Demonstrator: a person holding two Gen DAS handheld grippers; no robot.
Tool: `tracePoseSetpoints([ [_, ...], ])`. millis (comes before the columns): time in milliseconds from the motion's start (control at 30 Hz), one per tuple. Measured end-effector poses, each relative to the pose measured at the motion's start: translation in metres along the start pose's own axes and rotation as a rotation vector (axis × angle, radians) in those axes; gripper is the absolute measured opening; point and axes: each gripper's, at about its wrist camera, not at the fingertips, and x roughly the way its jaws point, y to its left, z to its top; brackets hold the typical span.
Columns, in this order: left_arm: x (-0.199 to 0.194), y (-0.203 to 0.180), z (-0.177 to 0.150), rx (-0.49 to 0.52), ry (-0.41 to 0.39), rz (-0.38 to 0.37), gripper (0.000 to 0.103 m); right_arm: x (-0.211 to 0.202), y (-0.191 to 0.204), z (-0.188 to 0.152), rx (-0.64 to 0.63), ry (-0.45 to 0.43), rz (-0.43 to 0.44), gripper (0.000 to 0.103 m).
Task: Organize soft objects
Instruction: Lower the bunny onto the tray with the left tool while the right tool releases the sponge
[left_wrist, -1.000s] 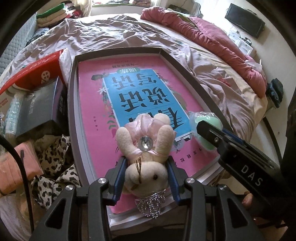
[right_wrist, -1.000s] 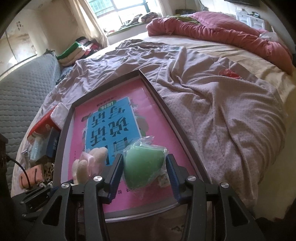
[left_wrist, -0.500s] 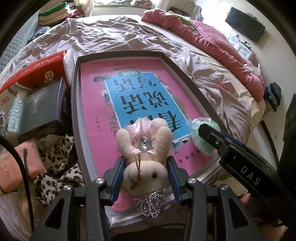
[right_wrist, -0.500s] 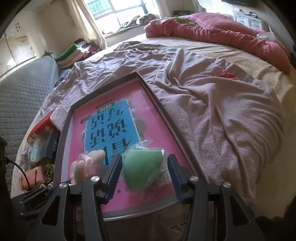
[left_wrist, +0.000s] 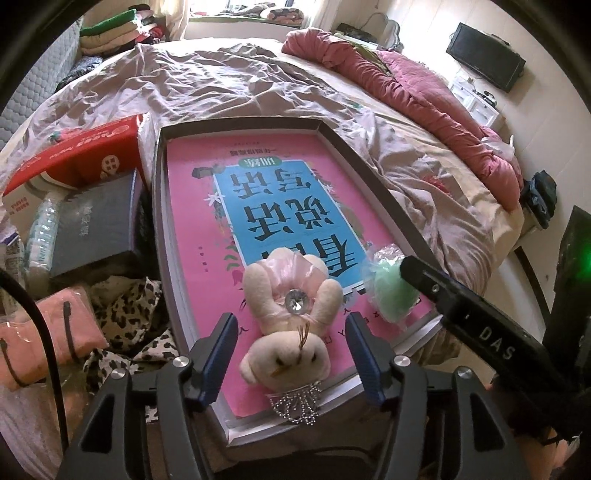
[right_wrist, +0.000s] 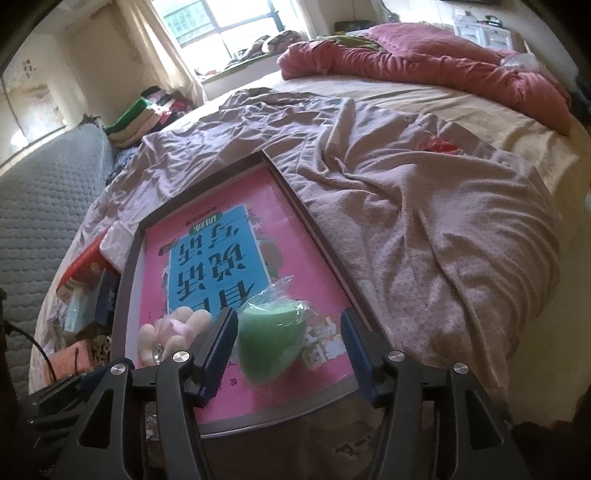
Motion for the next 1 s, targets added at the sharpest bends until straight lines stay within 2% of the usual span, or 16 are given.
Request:
tracePoseSetpoints([
  [67,-0.003,0.000,0.000,-0.001,-0.004,-0.007,0.063,-0.003,0.000,0.001,-0.001,-0.007,-0.006,0.062],
  [133,-0.007,0.001,0.000,0.001,-0.014,-0.014,0.066,-0.006,0.000,0.002,0.000,-0.021,-0.005,0.071],
  [367,-0.029,0.004,0.003,0.002,-0.062,-0.022,0.074,-0.017,0.001,0.005,-0.003,-0.053,-0.022,0.073],
  [667,-0.046,0.009,0.003,0.008,-0.100,0.002,0.077,-0.032,0.005,0.009,-0.013,-0.091,-0.038,0.074],
  [1000,-0.072,0.020,0.000,-0.003,-0.138,0.043,0.079,-0.056,0.031,0.010,-0.084,-0.137,-0.054,0.075],
])
